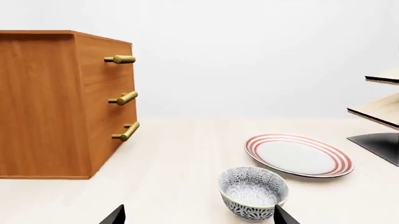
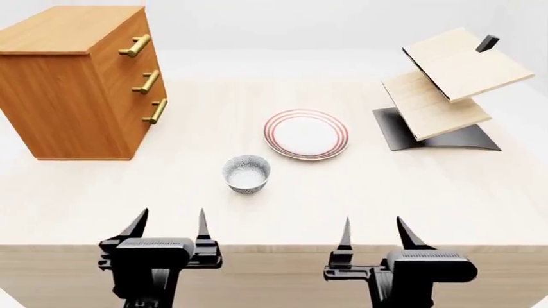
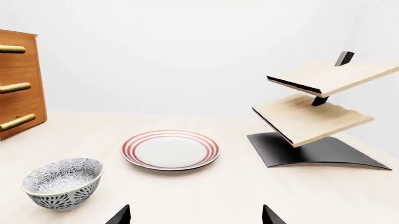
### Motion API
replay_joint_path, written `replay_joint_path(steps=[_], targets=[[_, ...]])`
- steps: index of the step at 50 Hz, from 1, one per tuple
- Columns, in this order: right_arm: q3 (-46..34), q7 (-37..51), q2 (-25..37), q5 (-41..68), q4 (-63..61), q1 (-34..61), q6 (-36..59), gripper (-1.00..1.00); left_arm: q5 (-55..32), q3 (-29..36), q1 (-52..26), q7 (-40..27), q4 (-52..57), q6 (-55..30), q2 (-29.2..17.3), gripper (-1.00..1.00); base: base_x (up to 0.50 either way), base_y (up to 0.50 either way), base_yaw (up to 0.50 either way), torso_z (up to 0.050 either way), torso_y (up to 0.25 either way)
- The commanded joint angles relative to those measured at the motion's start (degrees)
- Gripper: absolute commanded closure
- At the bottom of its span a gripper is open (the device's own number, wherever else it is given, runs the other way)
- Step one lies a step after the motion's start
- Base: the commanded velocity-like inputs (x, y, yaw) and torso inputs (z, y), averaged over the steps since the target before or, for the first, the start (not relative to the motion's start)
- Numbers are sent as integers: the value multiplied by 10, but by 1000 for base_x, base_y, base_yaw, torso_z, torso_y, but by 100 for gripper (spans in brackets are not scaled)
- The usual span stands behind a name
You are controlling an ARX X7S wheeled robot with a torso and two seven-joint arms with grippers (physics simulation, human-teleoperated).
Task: Open the top drawer of the cabinet and put the bowl in it.
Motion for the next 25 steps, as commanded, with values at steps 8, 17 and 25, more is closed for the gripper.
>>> replay_joint_path(steps=[8, 17, 25], targets=[[10, 14, 52, 4, -219, 30, 218, -100, -44, -14, -59, -5, 182, -201, -56, -100, 0, 0, 0, 50, 0], [47, 4, 79, 40, -364, 121, 447, -100, -106, -50, -165, 2, 292, -418, -109, -100, 0, 0, 0, 50, 0], [94, 14, 121, 135, -452, 249, 644, -100, -200, -130, -327, 17, 370, -645, -144, -100, 0, 0, 0, 50, 0]])
